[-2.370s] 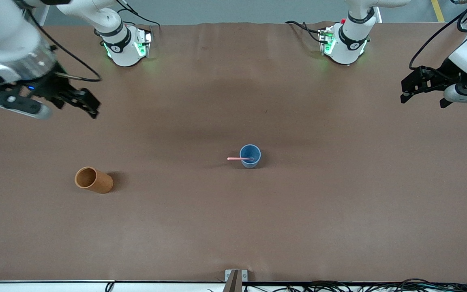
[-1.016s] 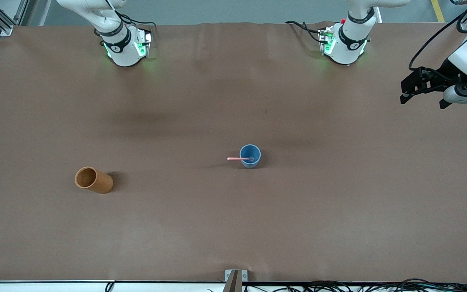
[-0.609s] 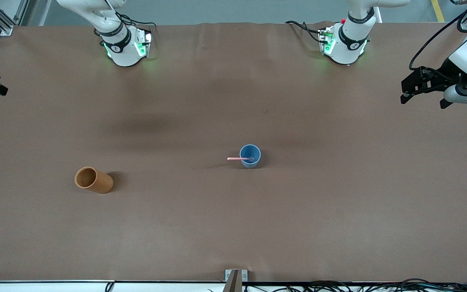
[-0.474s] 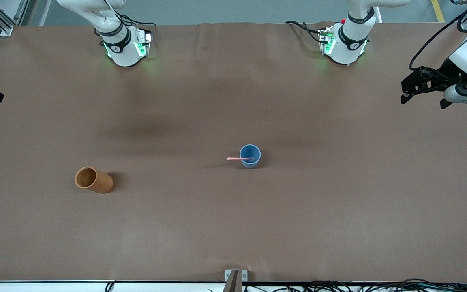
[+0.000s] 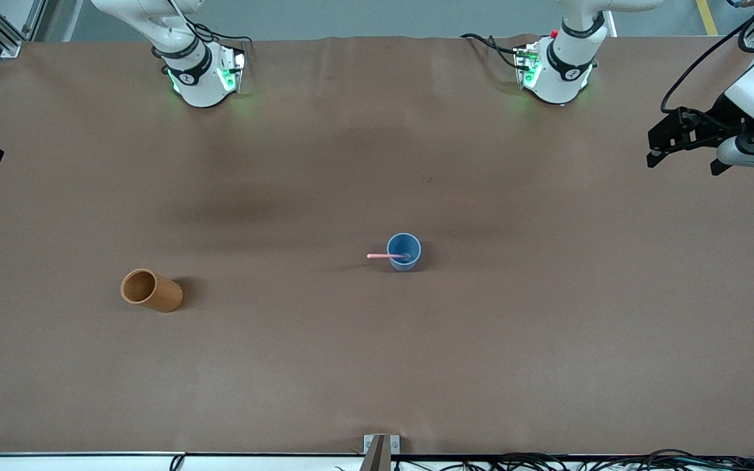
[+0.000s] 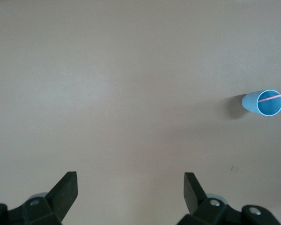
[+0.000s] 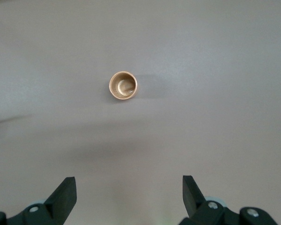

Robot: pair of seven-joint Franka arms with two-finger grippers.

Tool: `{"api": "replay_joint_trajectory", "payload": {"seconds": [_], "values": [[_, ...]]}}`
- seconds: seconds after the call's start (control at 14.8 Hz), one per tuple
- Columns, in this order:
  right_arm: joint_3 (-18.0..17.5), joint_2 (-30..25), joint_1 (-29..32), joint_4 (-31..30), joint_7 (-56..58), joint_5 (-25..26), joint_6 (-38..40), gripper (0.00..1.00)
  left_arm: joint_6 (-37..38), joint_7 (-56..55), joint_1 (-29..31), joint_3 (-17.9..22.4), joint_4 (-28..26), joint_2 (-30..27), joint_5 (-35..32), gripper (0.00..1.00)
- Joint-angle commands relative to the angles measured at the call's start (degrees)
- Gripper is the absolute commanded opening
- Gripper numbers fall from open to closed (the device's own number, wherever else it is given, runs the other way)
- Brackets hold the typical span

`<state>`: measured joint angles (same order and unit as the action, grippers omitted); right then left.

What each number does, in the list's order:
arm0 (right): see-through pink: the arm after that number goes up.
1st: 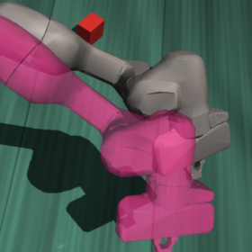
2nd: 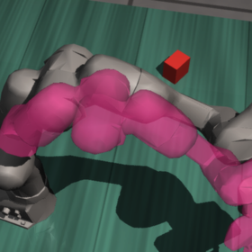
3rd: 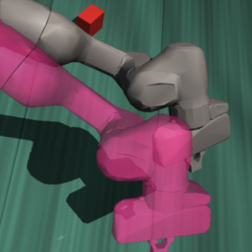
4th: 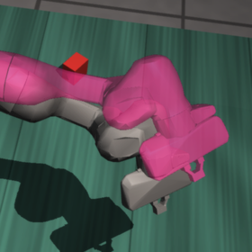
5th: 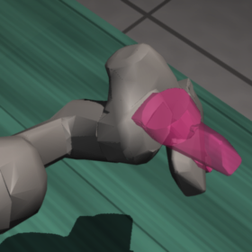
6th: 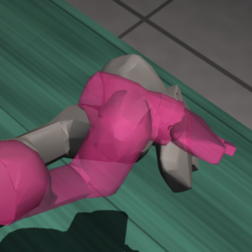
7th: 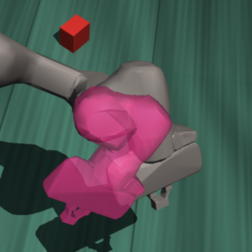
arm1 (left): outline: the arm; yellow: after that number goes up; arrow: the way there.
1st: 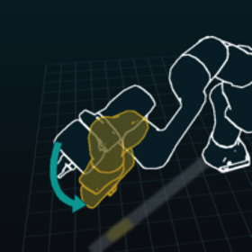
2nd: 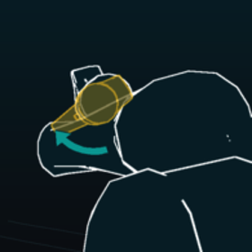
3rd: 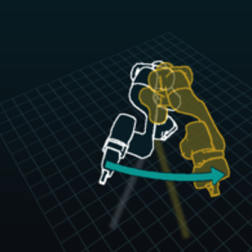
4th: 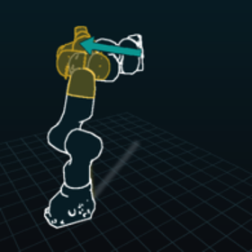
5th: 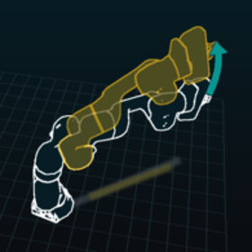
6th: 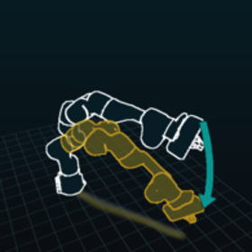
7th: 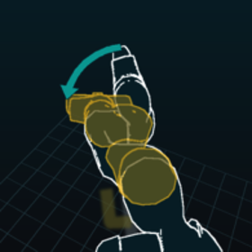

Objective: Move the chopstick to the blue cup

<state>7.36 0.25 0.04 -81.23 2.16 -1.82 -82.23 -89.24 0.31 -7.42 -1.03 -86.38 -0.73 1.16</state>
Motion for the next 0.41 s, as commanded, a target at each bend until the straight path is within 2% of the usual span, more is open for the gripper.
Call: {"api": "replay_joint_trajectory", "payload": {"seconds": [0.0,0.34], "values": [[0.1,-0.2,-0.1,-0.2,0.8,-1.3,-0.1,1.0,0.8,-0.2,0.4,-0.2,1.4,0.6,0.9,1.0],[0.0,-0.3,0.0,-0.4,4.7,-1.4,-0.1,1.0,0.8,0.0,0.4,-0.2,1.4,0.6,0.9,1.0]]}}
